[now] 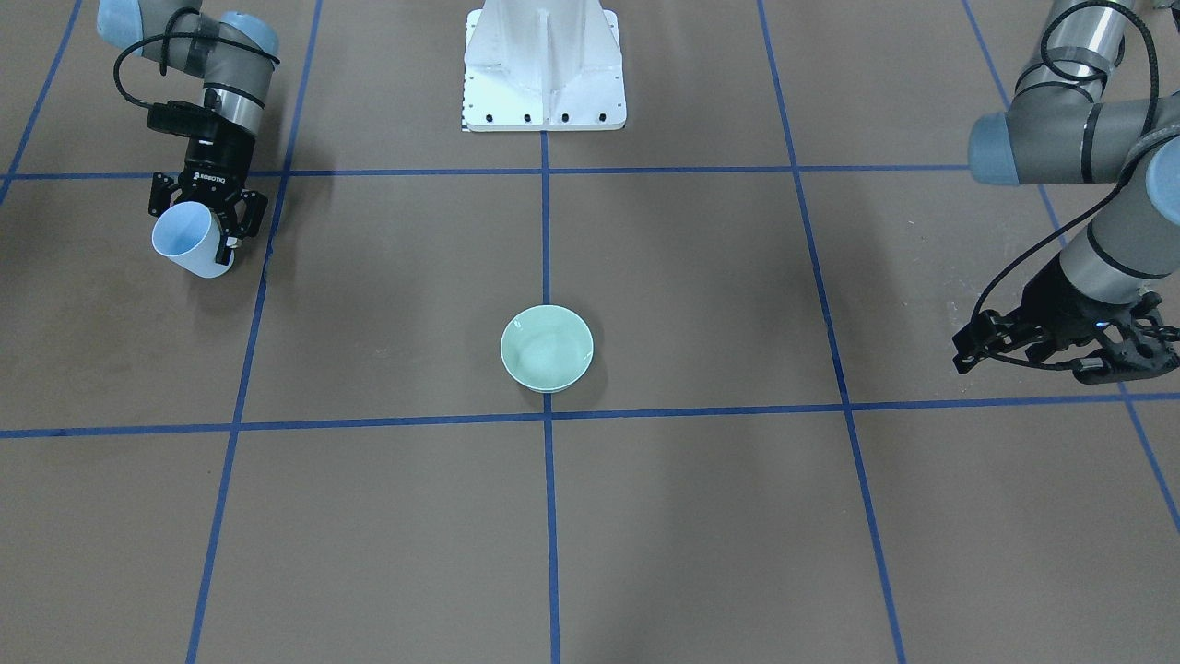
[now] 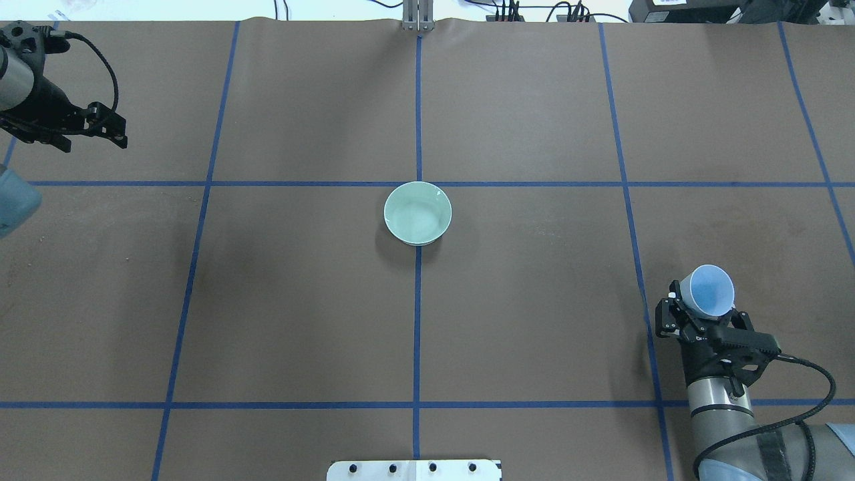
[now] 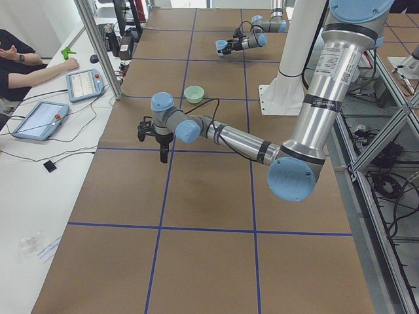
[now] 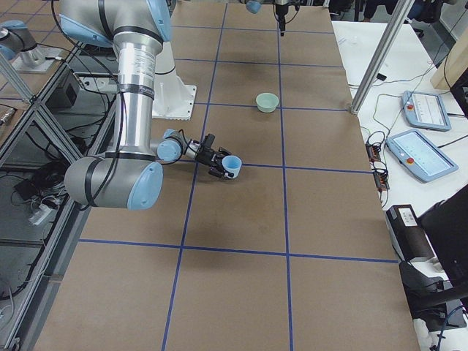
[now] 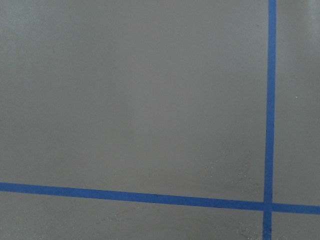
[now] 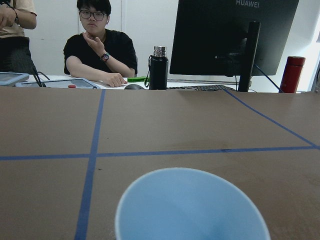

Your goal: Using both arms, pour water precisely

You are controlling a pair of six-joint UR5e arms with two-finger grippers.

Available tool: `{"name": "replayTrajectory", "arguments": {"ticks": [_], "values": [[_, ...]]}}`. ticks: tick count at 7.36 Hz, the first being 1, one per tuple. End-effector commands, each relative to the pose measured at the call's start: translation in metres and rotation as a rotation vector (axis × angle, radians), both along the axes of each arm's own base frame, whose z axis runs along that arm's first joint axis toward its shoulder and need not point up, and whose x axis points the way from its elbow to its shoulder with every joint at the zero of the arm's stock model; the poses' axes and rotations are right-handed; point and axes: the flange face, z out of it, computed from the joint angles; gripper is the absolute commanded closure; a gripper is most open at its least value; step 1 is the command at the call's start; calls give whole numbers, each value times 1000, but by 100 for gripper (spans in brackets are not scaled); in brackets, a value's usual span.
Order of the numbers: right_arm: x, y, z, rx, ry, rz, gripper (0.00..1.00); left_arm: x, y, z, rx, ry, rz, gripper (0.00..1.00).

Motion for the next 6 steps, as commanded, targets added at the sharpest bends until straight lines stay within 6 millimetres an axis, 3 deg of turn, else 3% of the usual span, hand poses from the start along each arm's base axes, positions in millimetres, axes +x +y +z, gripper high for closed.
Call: {"name": "replayTrajectory", "arguments": {"ticks": [1, 6], "values": [[-1, 0, -2, 13, -2, 2, 0, 0, 0, 1, 0, -1, 1, 0], [0, 0, -6, 36, -8, 3, 0, 1, -2, -2, 2, 0, 1, 0]]}}
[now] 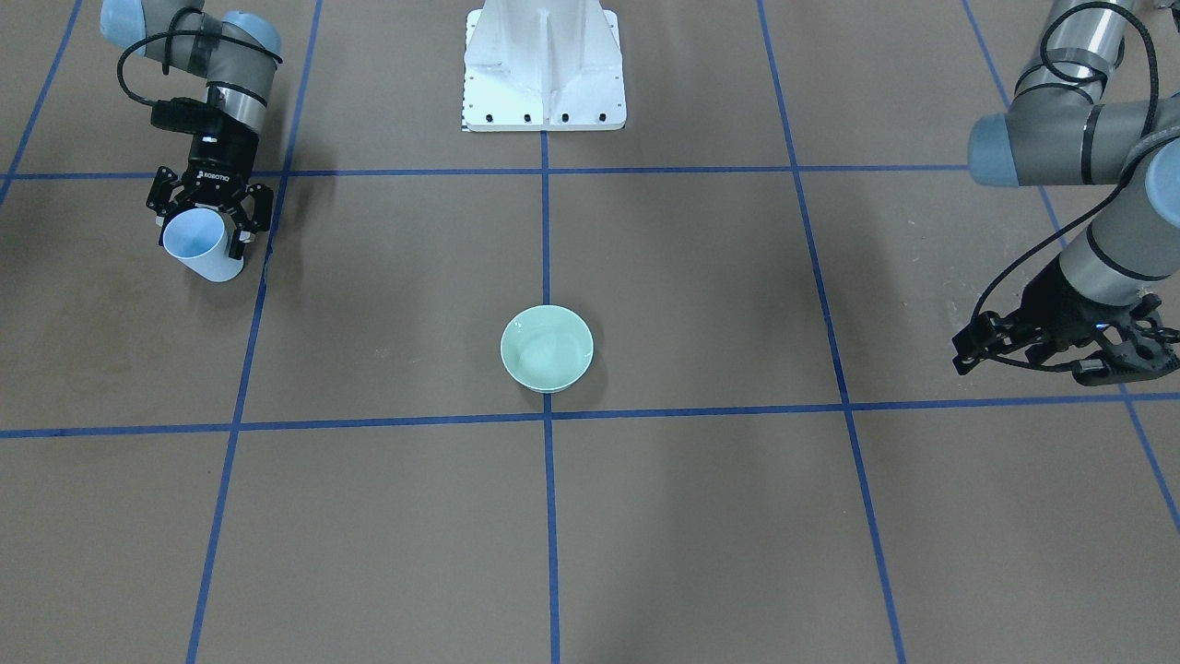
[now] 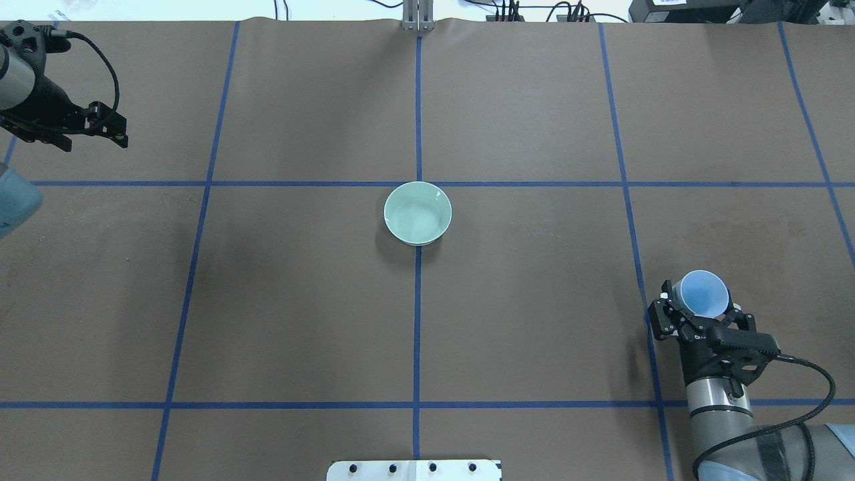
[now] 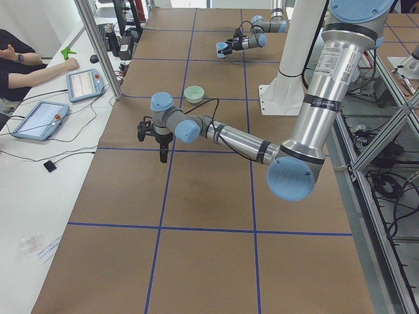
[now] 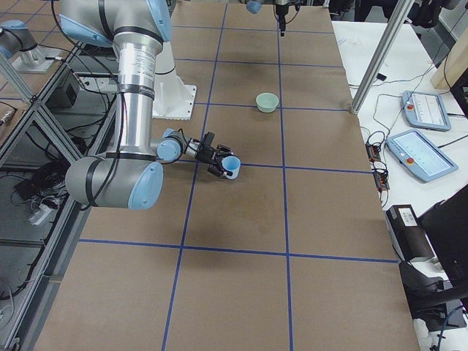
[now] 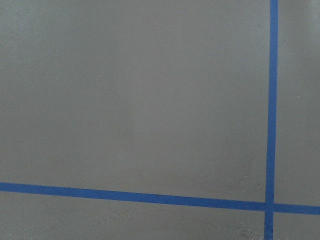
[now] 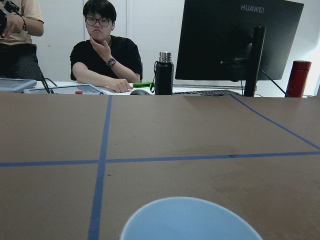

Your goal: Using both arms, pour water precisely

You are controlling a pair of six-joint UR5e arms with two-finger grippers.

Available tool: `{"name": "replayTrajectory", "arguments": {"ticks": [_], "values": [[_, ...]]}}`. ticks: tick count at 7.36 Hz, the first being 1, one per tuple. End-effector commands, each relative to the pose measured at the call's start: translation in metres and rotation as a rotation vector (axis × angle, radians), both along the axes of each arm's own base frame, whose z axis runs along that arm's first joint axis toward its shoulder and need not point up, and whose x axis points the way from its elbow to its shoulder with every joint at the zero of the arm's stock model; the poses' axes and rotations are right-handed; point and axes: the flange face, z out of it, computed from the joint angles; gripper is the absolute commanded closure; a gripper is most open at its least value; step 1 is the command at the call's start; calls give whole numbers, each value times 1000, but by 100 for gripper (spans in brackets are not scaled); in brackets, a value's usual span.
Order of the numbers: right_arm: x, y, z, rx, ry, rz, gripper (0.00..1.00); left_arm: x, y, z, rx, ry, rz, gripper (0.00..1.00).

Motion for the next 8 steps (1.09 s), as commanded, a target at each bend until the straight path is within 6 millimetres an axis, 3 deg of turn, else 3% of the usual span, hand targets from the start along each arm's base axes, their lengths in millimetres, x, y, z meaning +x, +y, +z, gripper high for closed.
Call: {"name": "replayTrajectory", "arguments": {"ticks": [1, 5, 8], "values": [[-5, 7, -3, 1, -9, -18, 0, 0, 0, -1, 1, 0, 0, 0], [-12, 23, -3, 15, -18, -50, 0, 0, 0, -1, 1, 0, 0, 0], [-5, 27, 5, 17, 5, -60, 0, 0, 0, -2, 3, 2, 0, 0]]}}
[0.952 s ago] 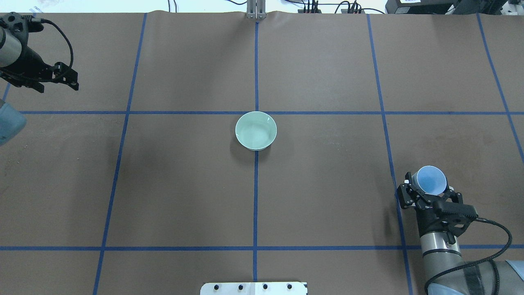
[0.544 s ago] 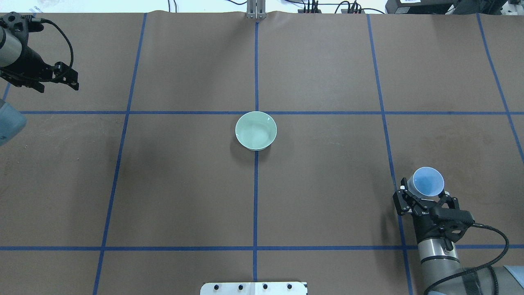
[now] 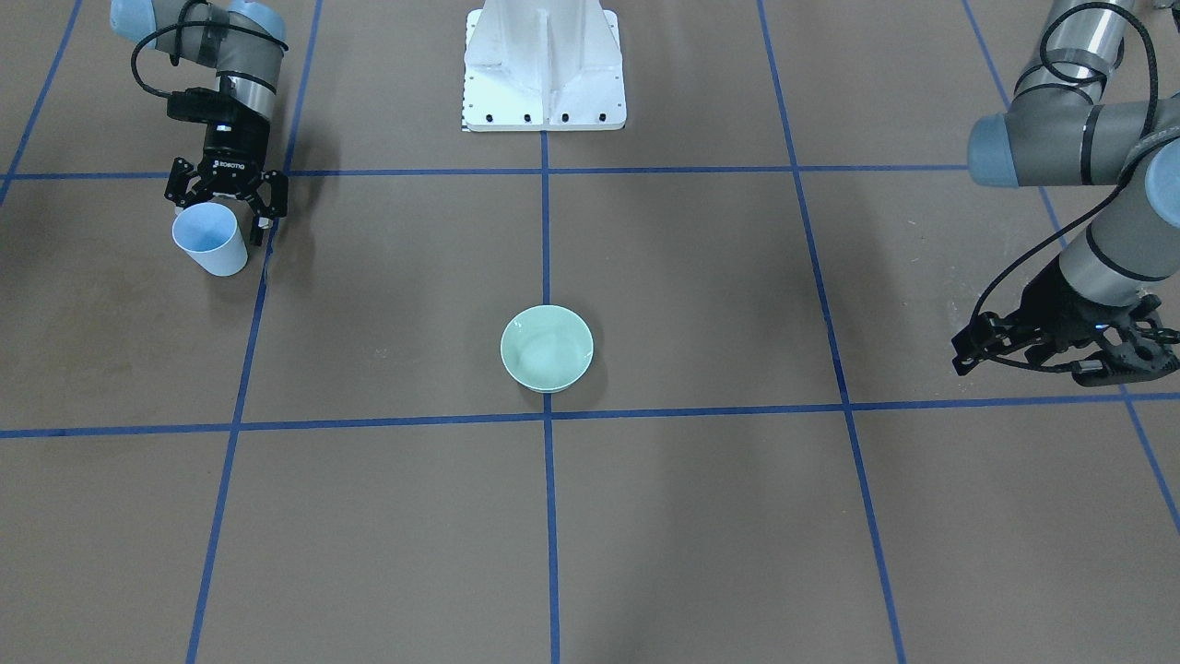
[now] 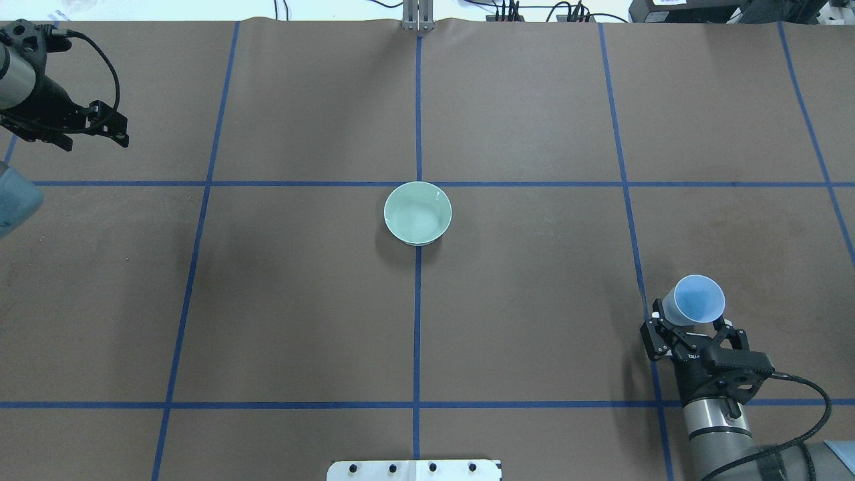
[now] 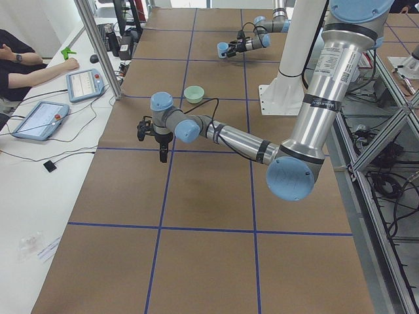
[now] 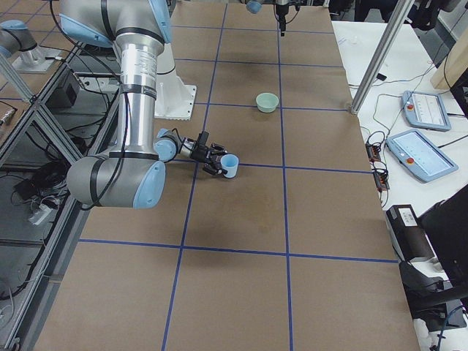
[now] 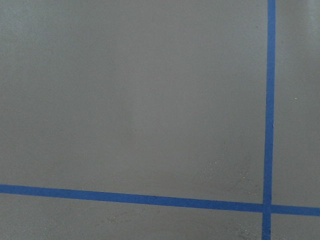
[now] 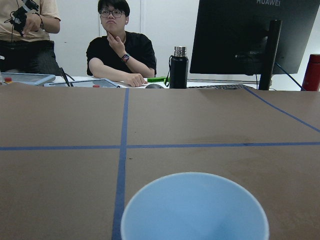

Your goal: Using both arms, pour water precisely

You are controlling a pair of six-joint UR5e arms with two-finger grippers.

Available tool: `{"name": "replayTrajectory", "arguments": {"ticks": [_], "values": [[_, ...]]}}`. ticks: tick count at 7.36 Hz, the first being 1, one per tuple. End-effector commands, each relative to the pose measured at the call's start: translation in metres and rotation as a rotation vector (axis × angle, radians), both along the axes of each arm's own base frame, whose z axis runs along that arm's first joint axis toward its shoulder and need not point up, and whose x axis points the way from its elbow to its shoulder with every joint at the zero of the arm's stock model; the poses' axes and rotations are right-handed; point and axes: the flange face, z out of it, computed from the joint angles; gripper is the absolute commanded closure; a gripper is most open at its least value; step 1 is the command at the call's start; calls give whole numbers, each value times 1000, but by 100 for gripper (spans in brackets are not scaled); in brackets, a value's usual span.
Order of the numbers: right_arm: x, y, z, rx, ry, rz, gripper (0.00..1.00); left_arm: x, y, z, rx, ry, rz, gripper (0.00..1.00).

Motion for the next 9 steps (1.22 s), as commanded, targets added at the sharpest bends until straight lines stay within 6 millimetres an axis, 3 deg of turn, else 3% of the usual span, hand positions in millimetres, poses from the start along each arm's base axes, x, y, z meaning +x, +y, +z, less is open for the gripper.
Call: {"name": "replayTrajectory", "arguments": {"ticks": [1, 5, 9], "values": [[6, 1, 7, 2, 17, -4, 0, 0, 0, -2, 4, 2, 0, 0], [4, 21, -6, 11, -3, -53, 0, -2, 1, 1, 1, 0, 0, 0], [26, 29, 8, 19, 43, -83, 0, -2, 2, 1, 0, 0, -1, 0]]}}
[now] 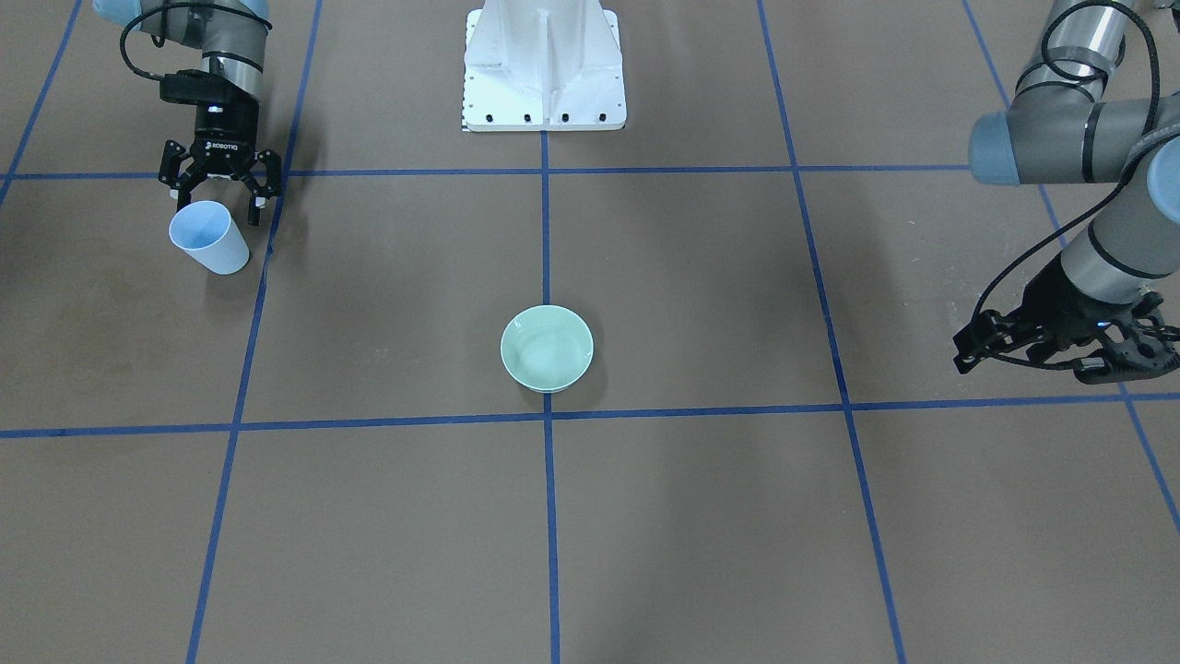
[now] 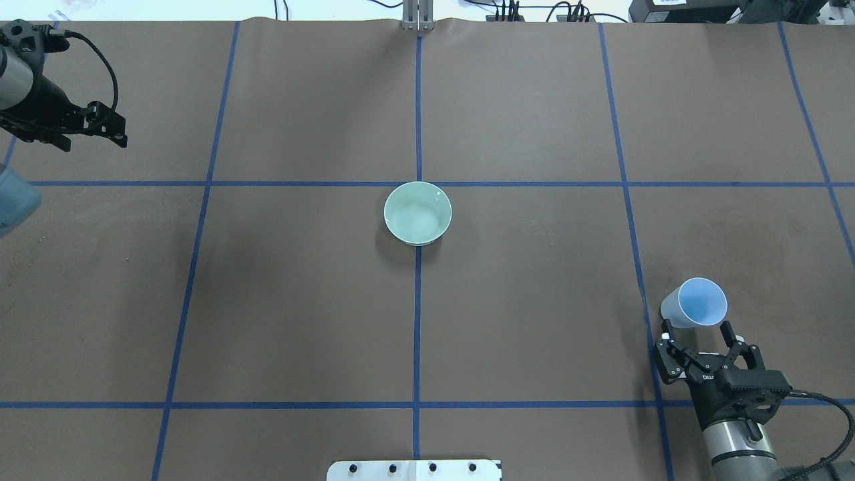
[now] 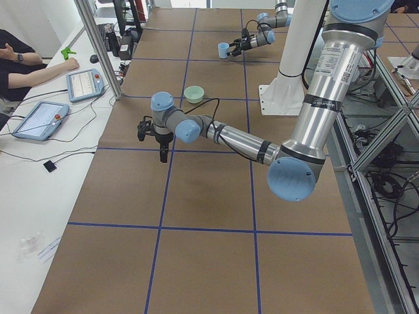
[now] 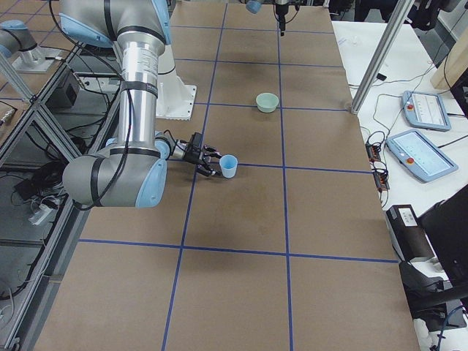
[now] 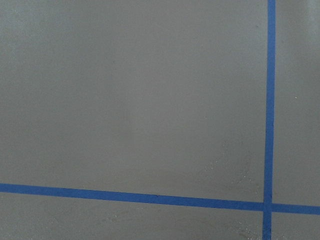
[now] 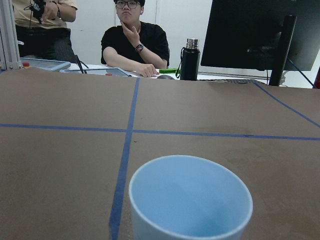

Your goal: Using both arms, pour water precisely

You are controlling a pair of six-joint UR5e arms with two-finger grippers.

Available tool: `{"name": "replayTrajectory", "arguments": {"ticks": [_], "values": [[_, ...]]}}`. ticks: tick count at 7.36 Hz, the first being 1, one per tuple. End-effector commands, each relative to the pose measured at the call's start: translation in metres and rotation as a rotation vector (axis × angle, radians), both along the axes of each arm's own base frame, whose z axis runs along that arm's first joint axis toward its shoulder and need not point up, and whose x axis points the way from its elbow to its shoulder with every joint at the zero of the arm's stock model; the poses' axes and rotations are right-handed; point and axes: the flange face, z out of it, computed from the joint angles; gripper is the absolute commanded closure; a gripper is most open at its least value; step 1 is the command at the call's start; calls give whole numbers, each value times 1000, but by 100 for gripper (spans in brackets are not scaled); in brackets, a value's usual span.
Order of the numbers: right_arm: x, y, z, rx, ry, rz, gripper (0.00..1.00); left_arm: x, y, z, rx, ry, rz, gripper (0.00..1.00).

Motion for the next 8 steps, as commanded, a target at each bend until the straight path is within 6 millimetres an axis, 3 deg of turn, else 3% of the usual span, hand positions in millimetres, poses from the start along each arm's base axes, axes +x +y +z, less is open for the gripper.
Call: {"name": "replayTrajectory", "arguments": {"ticks": [1, 4, 6, 8], "values": [[22, 0, -16, -1, -14, -8, 0, 0, 1, 0, -1, 0, -1, 0], [49, -5, -37, -4, -33, -7, 0, 0, 1, 0, -2, 0, -2, 0], [64, -9, -65, -16, -69, -3, 0, -1, 2, -2, 5, 3, -1, 0], [86, -38, -86, -61, 3, 34, 0, 2, 1, -14, 26, 15, 0, 0]]}}
